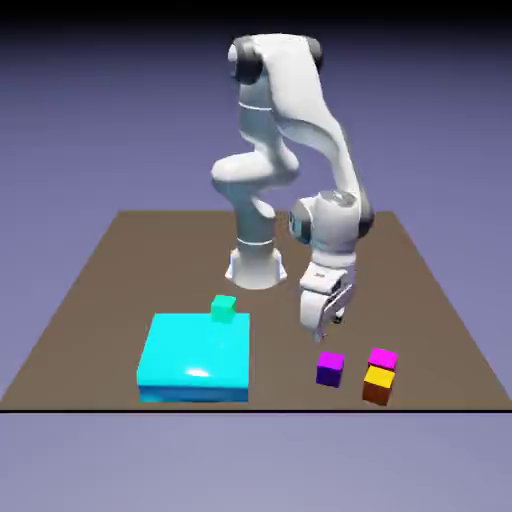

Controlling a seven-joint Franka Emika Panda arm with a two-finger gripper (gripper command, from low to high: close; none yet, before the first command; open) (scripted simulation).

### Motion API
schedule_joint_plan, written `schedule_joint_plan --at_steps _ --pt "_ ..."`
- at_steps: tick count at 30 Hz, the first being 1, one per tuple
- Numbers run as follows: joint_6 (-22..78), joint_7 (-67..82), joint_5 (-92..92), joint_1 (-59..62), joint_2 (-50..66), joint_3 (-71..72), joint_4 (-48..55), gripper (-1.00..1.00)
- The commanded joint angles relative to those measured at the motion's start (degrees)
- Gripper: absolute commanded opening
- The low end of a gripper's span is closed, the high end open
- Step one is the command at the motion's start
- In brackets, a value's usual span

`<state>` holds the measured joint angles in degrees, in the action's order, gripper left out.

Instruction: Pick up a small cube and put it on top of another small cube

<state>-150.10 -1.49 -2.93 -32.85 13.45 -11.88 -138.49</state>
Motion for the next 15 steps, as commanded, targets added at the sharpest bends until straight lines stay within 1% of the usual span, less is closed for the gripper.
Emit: schedule_joint_plan --at_steps 1,3,8,9,10,15 --pt "1.08 1.85 -0.13 -1.45 2.08 -0.54 1.02 0.0" --pt "1.56 2.68 -0.19 -2.1 3.02 -0.78 1.47 0.0" --pt "-7.6 3.92 1.84 0.12 13.38 1.34 2.65 0.0" --pt "-7.6 3.92 1.84 0.12 13.38 1.35 2.65 -1.0" --pt "-7.6 3.92 1.84 0.12 13.38 1.35 2.65 -1.0" --pt "1.56 2.68 -0.19 -2.1 3.02 -0.78 1.47 -1.0"
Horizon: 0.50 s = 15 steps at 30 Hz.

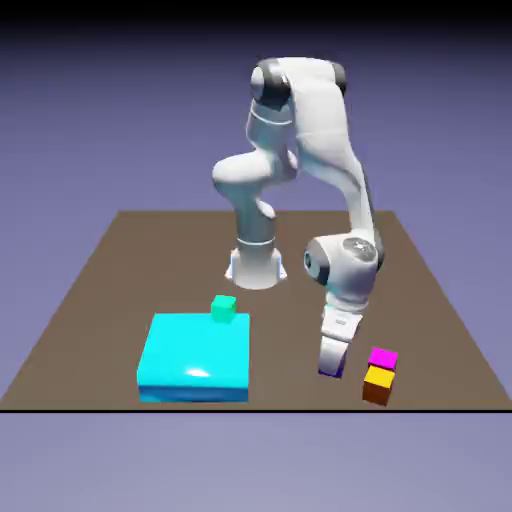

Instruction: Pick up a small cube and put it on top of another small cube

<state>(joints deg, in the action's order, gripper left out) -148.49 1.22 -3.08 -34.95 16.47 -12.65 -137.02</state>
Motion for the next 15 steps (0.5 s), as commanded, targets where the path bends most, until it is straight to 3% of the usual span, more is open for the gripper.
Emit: schedule_joint_plan --at_steps 1,10,15 --pt "-0.04 -0.03 -0.04 -0.01 0.0 -0.01 0.0 -1.0" --pt "11.86 13.9 -1.42 -2.71 3.92 3.78 17.38 -1.0" --pt "3.61 14.13 -0.77 -1.71 11.78 4.27 16.99 -1.0"
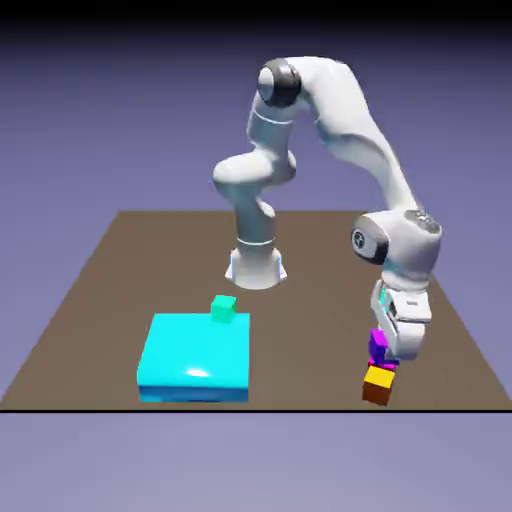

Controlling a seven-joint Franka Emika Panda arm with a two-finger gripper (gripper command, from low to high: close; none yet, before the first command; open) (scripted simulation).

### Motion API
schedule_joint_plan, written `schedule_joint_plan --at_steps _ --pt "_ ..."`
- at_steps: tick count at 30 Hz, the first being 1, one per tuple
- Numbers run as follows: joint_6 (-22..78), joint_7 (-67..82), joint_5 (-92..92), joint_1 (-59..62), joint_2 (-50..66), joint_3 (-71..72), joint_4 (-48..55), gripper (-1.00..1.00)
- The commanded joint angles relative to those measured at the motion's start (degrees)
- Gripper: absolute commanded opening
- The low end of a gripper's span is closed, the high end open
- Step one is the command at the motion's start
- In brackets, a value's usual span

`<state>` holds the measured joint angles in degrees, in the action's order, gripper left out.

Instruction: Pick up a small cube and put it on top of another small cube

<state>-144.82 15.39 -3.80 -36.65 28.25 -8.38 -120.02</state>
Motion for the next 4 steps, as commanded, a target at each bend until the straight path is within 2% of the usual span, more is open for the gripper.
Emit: schedule_joint_plan --at_steps 1,4 --pt "-0.06 -0.04 -0.05 0.0 0.0 0.0 0.0 1.0" --pt "4.3 -0.16 -0.39 -0.53 -4.14 -0.26 0.2 1.0"
